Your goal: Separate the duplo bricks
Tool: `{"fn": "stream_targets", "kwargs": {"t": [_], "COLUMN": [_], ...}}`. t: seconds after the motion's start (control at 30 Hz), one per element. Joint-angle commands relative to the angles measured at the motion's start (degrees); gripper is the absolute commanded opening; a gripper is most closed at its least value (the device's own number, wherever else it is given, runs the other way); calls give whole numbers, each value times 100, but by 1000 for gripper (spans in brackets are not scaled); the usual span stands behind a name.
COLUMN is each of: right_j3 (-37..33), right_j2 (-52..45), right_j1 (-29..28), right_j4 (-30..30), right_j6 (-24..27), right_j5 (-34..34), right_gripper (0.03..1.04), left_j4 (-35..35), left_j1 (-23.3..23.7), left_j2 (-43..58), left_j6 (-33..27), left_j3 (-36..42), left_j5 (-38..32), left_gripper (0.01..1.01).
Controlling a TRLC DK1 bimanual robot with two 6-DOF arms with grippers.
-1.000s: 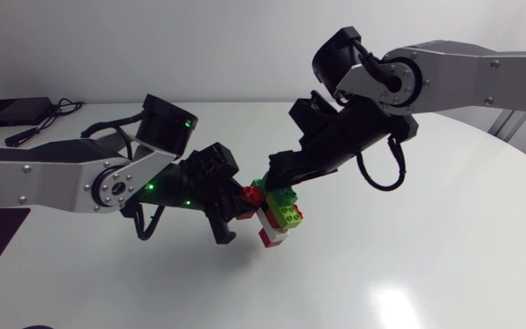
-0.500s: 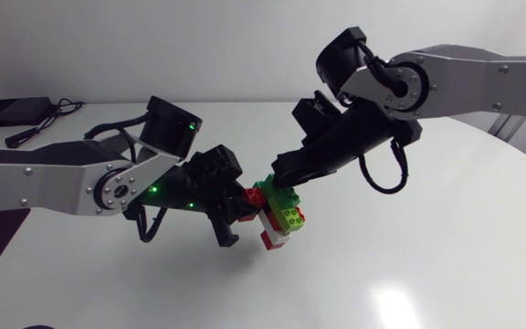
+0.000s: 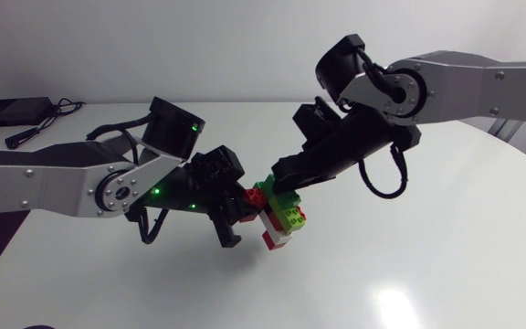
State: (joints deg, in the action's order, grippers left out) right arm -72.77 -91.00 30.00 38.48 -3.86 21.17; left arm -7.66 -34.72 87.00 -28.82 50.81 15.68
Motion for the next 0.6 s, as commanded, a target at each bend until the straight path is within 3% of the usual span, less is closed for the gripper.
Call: {"fn": "stream_targets", "kwargs": {"t": [0.0, 0.57], "right_j3": [79, -114], "right_j2": [47, -146], "right_j1": [-3, -451], "right_j4": [10, 221], "right_j6": [69, -19], "right_j5": [221, 1337], "right_gripper": [352, 352], "left_j4": [81, 195], "left_j1": [-79, -149], "left_j2": [-78, -201], "left_j6": [25, -19], "left_j3": [122, -80], "left_j5": [5, -83], "left_gripper": [315, 315]}}
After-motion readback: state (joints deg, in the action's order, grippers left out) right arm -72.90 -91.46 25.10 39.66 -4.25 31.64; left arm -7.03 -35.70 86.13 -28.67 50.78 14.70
